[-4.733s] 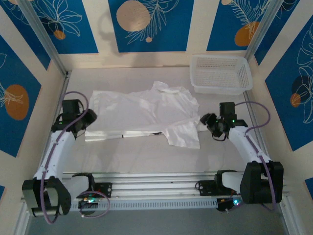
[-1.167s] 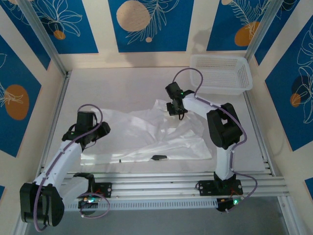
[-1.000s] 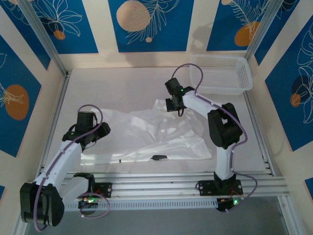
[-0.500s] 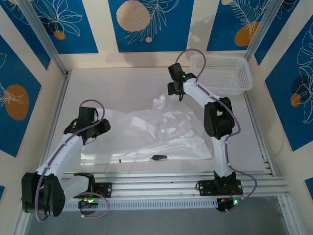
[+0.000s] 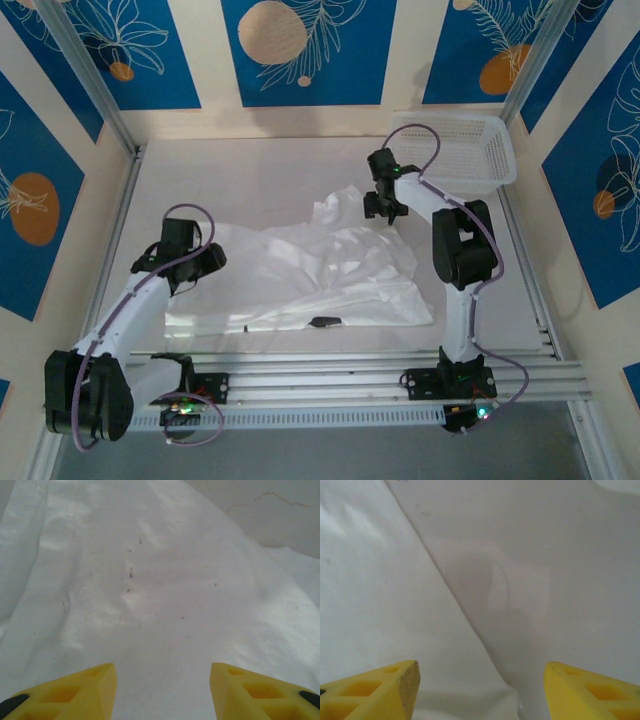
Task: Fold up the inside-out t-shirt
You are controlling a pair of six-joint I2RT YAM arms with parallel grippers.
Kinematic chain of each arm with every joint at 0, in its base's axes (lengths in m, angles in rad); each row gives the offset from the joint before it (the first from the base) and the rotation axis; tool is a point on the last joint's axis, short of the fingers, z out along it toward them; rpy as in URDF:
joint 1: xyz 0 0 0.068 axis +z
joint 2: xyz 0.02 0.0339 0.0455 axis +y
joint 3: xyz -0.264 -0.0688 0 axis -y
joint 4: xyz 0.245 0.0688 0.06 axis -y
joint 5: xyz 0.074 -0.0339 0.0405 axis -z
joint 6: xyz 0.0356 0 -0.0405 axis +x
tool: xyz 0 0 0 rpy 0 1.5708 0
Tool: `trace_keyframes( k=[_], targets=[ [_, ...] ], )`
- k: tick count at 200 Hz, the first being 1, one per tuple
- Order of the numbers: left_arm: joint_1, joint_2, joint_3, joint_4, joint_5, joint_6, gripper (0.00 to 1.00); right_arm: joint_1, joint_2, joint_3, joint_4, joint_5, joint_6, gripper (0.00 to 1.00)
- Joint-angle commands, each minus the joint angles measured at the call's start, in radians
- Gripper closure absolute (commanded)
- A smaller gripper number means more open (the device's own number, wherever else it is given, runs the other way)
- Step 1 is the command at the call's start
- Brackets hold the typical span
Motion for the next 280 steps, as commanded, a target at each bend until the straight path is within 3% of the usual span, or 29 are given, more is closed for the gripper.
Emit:
trace_keyframes(
  k=[1, 47, 91, 131, 156, 186, 226, 280],
  targets=[
    [-0.008, -0.031, -0.007, -0.011, -0.014, 0.008, 0.48, 0.008, 0.089, 0.08, -0.044, -0.036, -0.024, 0.36],
    [-0.008, -0.047, -0.028, -0.013, -0.025, 0.001, 0.47, 0.026, 0.174, 0.172, -0.15, -0.063, -0.018, 0.39],
    [-0.008, -0.045, -0.023, -0.013, -0.028, 0.002, 0.47, 0.013, 0.19, 0.172, -0.191, -0.084, -0.014, 0.5],
    [-0.008, -0.025, -0.007, -0.013, -0.03, -0.002, 0.48, 0.011, 0.185, 0.219, -0.215, -0.08, -0.037, 0.81],
    [0.003, 0.039, 0.123, -0.098, -0.142, -0.029, 0.48, 0.015, 0.134, 0.285, -0.243, -0.072, -0.05, 1.0],
    [0.063, 0.222, 0.315, -0.159, -0.207, -0.015, 0.48, 0.014, 0.008, 0.237, -0.17, -0.096, -0.019, 1.0],
    [0.173, 0.492, 0.455, -0.087, -0.061, 0.046, 0.5, 0.014, -0.052, 0.144, -0.114, -0.142, 0.009, 1.0],
    [0.24, 0.788, 0.665, -0.118, -0.012, 0.071, 0.51, 0.017, -0.103, 0.057, -0.031, -0.185, 0.016, 1.0]
  ],
)
